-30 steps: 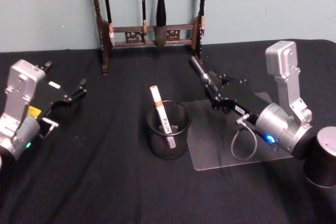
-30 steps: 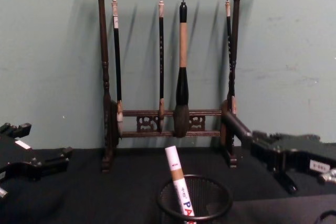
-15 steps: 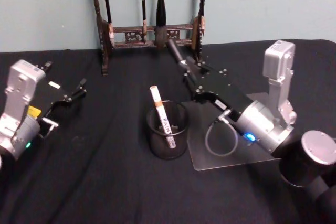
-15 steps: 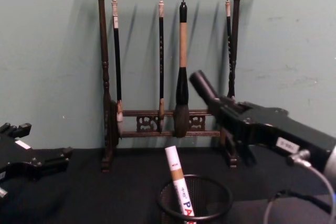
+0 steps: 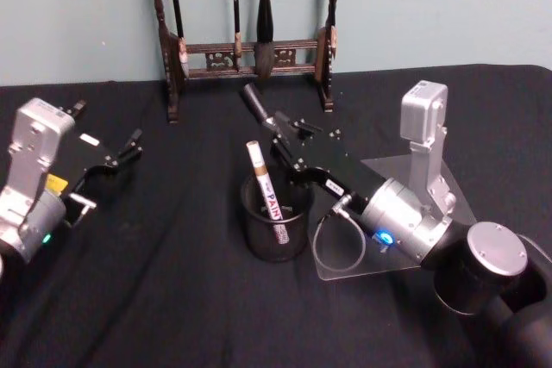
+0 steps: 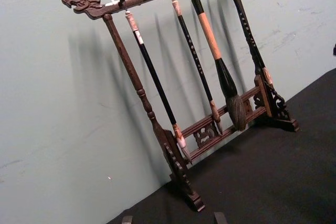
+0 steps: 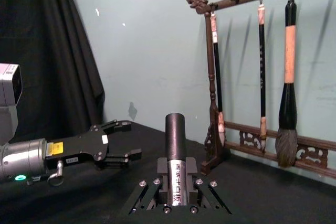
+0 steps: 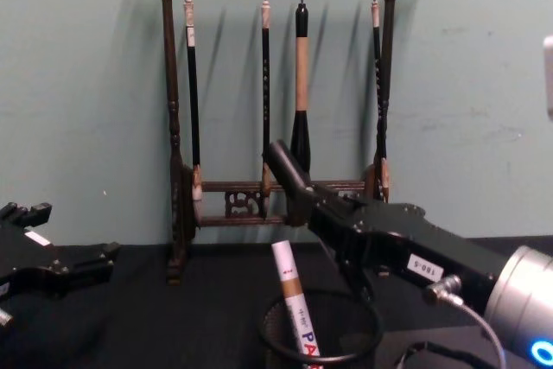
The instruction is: Pick up the water-based marker from the table and place it into the pen holder.
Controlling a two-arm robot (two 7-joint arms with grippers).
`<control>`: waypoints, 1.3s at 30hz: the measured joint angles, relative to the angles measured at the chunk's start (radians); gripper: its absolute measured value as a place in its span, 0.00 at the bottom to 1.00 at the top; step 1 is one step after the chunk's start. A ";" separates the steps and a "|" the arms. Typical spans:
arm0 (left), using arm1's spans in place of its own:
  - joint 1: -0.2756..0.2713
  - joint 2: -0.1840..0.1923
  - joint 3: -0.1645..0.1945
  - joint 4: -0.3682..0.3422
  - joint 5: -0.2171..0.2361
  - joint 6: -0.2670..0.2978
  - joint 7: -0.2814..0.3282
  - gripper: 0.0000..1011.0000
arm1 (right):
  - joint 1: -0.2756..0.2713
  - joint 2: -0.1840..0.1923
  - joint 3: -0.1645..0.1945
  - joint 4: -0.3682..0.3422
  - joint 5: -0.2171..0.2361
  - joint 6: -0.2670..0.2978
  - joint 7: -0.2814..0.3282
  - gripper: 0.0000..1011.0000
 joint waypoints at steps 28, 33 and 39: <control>0.000 0.000 0.000 0.000 0.000 0.000 0.000 0.99 | 0.005 0.004 -0.037 0.033 0.009 0.022 -0.007 0.19; 0.000 0.000 0.000 0.000 0.000 0.000 0.000 0.99 | 0.002 0.005 -0.040 0.033 0.004 0.024 -0.011 0.19; 0.000 0.000 0.000 0.000 0.000 0.000 0.000 0.99 | -0.001 0.004 -0.043 0.030 -0.006 0.024 -0.016 0.19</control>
